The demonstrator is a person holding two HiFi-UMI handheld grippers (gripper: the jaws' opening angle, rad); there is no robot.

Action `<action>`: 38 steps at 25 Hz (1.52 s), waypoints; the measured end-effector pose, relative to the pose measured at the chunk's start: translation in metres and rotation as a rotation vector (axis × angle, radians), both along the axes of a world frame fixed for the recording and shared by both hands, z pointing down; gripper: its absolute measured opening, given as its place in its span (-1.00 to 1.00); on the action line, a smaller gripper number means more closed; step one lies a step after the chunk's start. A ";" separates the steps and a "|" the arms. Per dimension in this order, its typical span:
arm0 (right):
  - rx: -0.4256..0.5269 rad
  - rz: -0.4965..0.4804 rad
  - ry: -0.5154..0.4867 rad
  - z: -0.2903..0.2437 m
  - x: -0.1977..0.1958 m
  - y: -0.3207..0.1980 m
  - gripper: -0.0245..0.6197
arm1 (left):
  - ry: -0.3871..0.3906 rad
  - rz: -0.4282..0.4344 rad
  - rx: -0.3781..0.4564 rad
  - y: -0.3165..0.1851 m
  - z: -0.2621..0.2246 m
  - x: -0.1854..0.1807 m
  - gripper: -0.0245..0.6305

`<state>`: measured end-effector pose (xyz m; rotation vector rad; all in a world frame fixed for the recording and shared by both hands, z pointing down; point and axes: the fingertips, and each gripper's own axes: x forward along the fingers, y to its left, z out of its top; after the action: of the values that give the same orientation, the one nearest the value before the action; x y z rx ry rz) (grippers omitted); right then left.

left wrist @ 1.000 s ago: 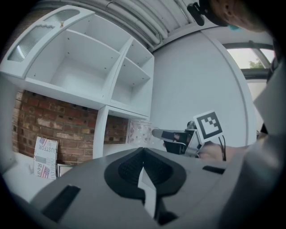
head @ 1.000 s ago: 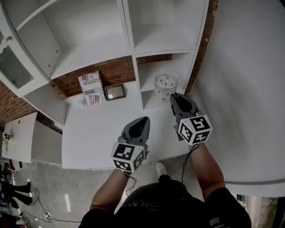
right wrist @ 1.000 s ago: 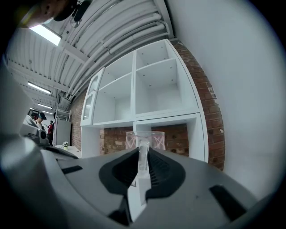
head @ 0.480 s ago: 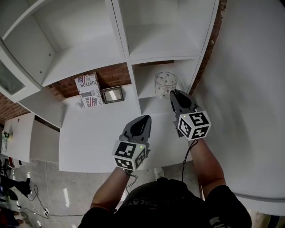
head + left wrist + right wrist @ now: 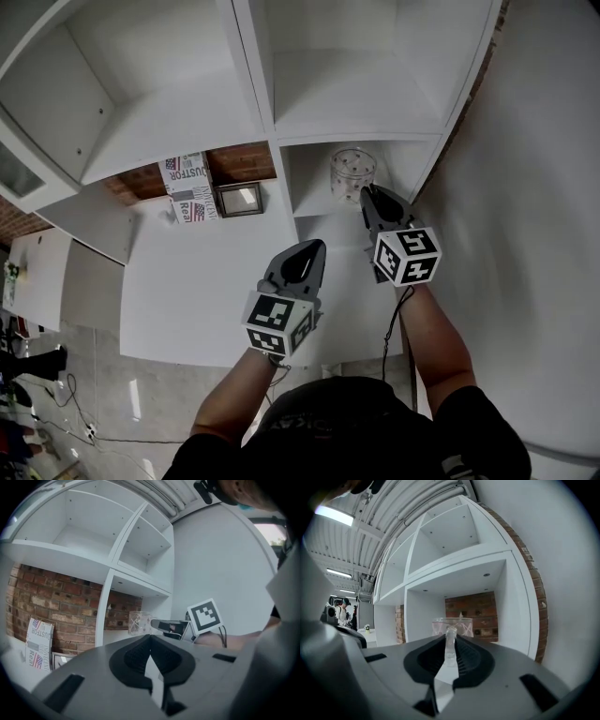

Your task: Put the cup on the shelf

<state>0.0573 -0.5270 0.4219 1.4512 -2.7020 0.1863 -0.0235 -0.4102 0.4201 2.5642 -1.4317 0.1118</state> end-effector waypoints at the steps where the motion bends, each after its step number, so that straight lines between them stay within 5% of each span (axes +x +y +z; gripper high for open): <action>1: -0.005 -0.002 0.002 0.003 -0.001 -0.005 -0.81 | 0.001 -0.003 -0.003 -0.004 0.001 0.000 -0.91; 19: -0.064 -0.013 0.039 0.040 -0.009 -0.062 -0.81 | 0.019 -0.030 -0.044 -0.048 0.025 0.000 -0.91; 38: -0.112 -0.019 0.089 0.060 -0.012 -0.066 -0.76 | 0.026 -0.022 -0.061 -0.049 0.032 0.007 -0.91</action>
<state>0.0449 -0.5934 0.4816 1.3690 -2.5885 0.2612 -0.0170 -0.4596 0.4523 2.4912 -1.4250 0.1162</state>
